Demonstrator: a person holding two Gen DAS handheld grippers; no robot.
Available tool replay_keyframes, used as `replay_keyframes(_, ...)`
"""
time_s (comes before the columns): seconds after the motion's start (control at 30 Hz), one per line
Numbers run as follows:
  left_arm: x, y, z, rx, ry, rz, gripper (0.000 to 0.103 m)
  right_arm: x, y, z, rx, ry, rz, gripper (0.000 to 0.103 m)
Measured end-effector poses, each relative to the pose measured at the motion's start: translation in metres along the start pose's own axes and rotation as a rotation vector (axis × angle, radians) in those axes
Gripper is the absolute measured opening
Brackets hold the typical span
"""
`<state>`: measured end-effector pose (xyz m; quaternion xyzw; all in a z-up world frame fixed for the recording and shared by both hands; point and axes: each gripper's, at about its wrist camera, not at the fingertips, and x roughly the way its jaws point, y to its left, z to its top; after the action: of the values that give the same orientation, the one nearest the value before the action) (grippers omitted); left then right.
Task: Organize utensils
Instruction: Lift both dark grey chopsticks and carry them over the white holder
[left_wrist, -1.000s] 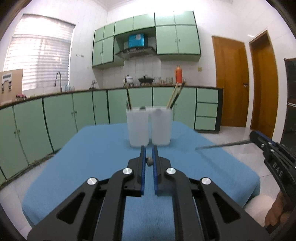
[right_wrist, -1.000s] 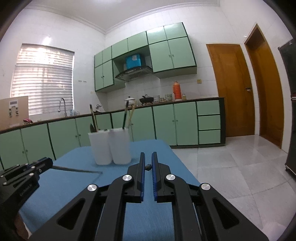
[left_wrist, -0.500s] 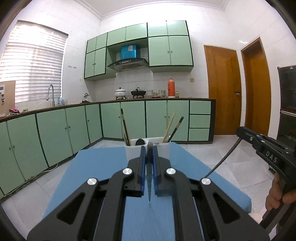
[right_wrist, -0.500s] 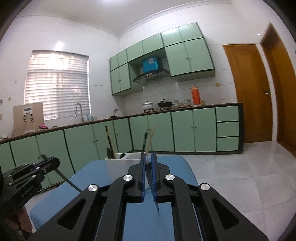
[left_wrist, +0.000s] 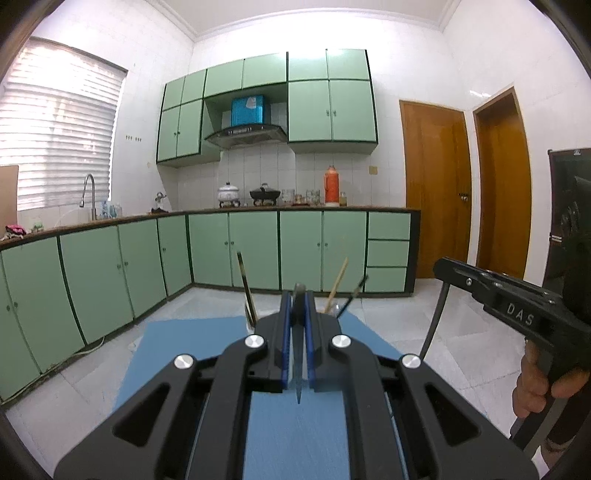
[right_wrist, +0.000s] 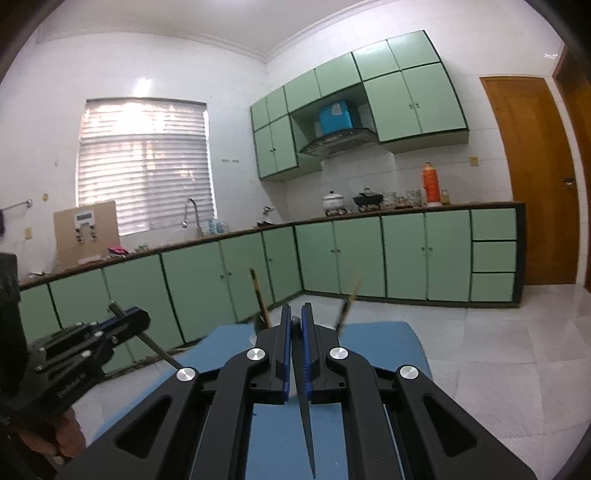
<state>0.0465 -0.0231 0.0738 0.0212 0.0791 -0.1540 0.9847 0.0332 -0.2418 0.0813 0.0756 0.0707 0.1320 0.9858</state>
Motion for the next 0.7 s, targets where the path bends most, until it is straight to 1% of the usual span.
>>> replay_keyframes(0.1,0.0,0.003,0.014,-0.004,-0.026,-0.005,0.006,0.002,0.005,0.021,-0.008,-0.024,0.034,0.005)
replay_keyframes(0.33,0.01,0.005,0.05,-0.003,-0.104,0.0,0.006,0.019,0.018,0.064,-0.053,-0.087,0.044,0.005)
replay_keyframes(0.5,0.031,0.005,0.078,0.0,-0.17,0.013,0.006,0.039,0.023,0.1,-0.067,-0.146,0.043,0.005)
replay_keyframes(0.6,0.052,0.007,0.089,-0.008,-0.172,0.015,0.006,0.058,0.022,0.12,-0.078,-0.177,0.031,0.005)
replay_keyframes(0.7,0.077,0.011,0.092,-0.014,-0.156,0.024,0.006,0.078,0.017,0.128,-0.073,-0.187,0.023,0.005)
